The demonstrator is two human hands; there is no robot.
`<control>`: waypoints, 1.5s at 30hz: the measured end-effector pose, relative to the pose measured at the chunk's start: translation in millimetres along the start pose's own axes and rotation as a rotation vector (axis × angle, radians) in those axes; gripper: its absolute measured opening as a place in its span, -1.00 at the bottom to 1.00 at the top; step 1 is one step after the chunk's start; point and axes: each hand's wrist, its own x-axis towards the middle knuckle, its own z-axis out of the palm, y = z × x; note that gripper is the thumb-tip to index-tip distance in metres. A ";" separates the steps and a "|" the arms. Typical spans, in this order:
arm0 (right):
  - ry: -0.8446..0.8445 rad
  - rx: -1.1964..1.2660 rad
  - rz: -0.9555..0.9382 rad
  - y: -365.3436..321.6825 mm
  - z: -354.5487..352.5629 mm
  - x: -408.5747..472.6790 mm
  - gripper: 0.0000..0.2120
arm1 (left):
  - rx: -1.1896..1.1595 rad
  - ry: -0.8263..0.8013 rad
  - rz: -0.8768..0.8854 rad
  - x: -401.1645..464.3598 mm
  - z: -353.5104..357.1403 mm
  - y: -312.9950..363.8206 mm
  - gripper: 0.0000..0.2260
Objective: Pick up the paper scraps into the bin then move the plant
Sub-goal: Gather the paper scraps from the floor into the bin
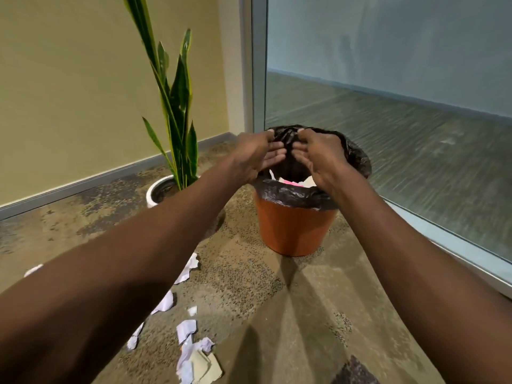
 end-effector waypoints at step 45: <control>-1.149 -1.252 -0.108 284.9 85.5 -181.0 0.15 | 0.920 0.394 -0.436 -275.3 -287.5 -253.4 -0.34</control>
